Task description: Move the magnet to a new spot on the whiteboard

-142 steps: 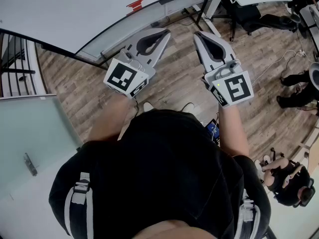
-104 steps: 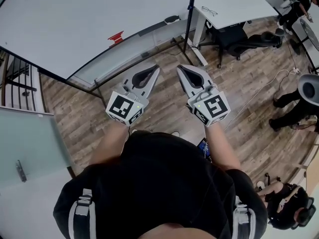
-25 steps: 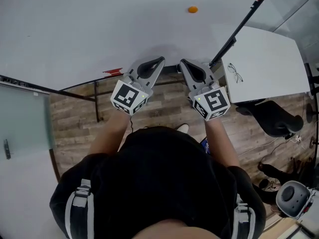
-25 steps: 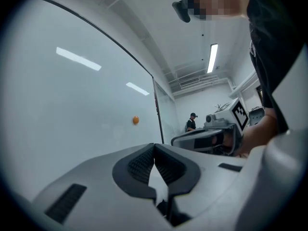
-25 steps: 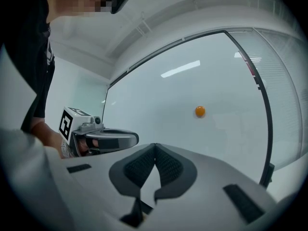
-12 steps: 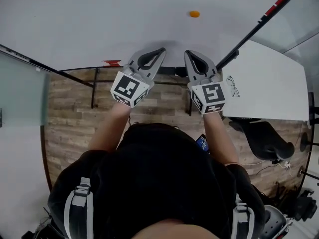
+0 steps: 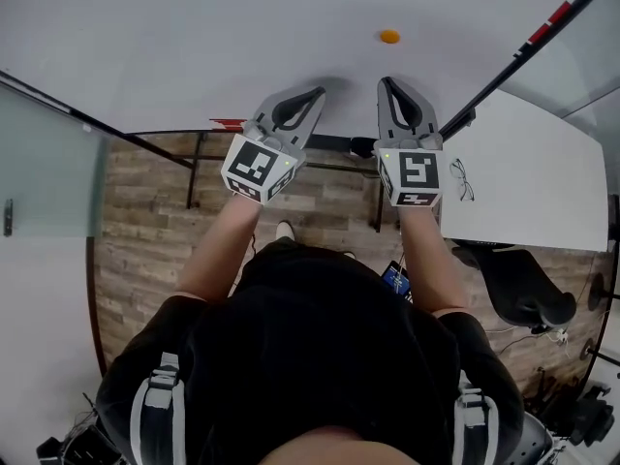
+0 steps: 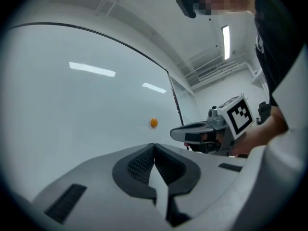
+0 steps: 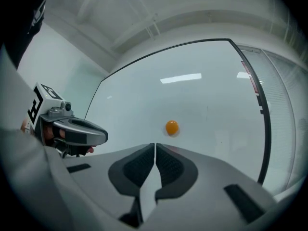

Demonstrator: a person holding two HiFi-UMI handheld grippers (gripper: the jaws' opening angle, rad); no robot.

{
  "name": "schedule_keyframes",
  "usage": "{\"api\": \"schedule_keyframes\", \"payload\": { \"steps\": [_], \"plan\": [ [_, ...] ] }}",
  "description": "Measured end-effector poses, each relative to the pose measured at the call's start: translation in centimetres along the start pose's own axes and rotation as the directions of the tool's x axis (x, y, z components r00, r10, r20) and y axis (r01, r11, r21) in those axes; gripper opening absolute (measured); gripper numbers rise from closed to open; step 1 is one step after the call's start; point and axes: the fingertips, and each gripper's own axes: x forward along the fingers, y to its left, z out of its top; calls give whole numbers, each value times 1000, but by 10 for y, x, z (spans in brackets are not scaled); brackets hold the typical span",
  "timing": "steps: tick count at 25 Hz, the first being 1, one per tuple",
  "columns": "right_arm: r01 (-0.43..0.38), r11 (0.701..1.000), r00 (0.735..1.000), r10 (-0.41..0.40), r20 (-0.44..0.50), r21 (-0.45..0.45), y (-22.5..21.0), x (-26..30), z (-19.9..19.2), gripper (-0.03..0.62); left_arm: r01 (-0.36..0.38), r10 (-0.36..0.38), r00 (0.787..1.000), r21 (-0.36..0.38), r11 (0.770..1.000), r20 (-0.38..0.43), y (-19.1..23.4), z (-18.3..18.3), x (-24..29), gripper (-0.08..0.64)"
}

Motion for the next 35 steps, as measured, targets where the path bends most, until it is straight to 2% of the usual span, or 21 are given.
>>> {"api": "schedule_keyframes", "payload": {
  "steps": [9,18,24,35],
  "plan": [
    [137,990,990,-137,18,-28,-22,24,18,28,45,-45,999,-6,999,16,23,2,13,5],
    [242,967,970,-242,17,-75,-33,42,32,102,70,-69,997,-18,997,23,38,0,15,5],
    [287,955,958,-286,22,-82,-35,49,34,144,71,-70,997,-22,997,27,44,0,12,5],
    [338,938,941,-334,62,-76,-34,52,38,135,70,-70,997,-23,997,31,49,0,8,5]
  ]
}}
